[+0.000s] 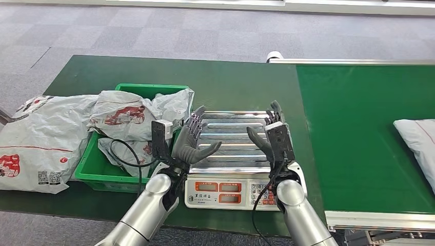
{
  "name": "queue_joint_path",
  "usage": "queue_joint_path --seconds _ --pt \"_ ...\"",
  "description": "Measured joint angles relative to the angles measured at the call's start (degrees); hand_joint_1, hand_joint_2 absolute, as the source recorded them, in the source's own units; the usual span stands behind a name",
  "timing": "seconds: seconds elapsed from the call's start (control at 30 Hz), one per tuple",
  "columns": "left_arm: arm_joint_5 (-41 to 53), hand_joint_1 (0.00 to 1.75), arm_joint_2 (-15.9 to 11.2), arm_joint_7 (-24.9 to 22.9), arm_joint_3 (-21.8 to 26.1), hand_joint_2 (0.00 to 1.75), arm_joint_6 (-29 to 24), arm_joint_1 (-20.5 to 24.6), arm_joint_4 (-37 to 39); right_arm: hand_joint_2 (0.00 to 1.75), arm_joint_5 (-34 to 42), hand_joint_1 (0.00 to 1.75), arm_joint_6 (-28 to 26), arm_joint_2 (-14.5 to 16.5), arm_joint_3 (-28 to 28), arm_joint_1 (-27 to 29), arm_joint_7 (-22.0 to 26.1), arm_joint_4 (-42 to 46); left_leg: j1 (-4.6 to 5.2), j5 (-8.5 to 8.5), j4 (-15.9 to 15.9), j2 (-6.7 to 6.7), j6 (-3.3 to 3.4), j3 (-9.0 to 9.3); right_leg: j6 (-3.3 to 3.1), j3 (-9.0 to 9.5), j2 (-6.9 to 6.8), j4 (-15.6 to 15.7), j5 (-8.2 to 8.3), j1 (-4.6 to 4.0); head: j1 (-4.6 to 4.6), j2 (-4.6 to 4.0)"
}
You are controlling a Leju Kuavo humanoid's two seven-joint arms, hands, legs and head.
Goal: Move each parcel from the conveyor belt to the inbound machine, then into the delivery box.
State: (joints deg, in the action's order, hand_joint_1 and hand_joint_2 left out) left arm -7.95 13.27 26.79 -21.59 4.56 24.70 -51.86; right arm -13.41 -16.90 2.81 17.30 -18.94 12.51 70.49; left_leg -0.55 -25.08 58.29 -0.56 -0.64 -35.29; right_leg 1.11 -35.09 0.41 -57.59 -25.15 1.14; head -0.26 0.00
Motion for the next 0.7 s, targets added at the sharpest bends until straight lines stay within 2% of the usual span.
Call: queue_joint_path --seconds 0.17,0.37,0.5,0.7 --pt "-0.1 0.0 -0.4 0.2 0.0 1.75 0.5 -2.1 -1.5 1.75 1.4 0.0 0.7 -2.3 -2.3 0.1 -0.3 -0.4 0.01 -0.02 0.0 -0.02 0.03 -0.01 0.01 0.0 -0.02 0.0 -0.01 0.04 0.0 0.0" --pt "-1.7 0.0 -0.2 0.3 0.0 1.75 0.4 -3.1 -2.0 1.75 -1.6 0.0 -2.1 -4.9 -5.7 -2.6 2.0 -6.2 0.02 -0.03 0.0 0.0 0.06 -0.01 0.05 0.01 0.0 0.0 0.03 0.05 0.0 0.0" --pt "-2.6 0.0 0.0 0.4 0.0 1.75 -0.3 -3.6 -2.5 1.75 -4.3 0.0 -2.5 -6.8 -6.4 -5.2 1.5 -11.1 0.02 -0.01 0.0 -0.03 0.08 0.0 0.04 0.04 -0.03 0.0 0.05 0.04 0.0 0.0" --pt "-2.7 0.0 0.0 0.4 0.0 1.75 -0.6 -4.6 -3.4 1.75 -5.2 0.0 -2.6 -8.3 -6.9 -6.0 1.1 -13.7 0.02 -0.02 0.0 -0.04 0.08 0.0 0.04 0.04 -0.03 0.0 0.03 0.04 0.0 0.0"
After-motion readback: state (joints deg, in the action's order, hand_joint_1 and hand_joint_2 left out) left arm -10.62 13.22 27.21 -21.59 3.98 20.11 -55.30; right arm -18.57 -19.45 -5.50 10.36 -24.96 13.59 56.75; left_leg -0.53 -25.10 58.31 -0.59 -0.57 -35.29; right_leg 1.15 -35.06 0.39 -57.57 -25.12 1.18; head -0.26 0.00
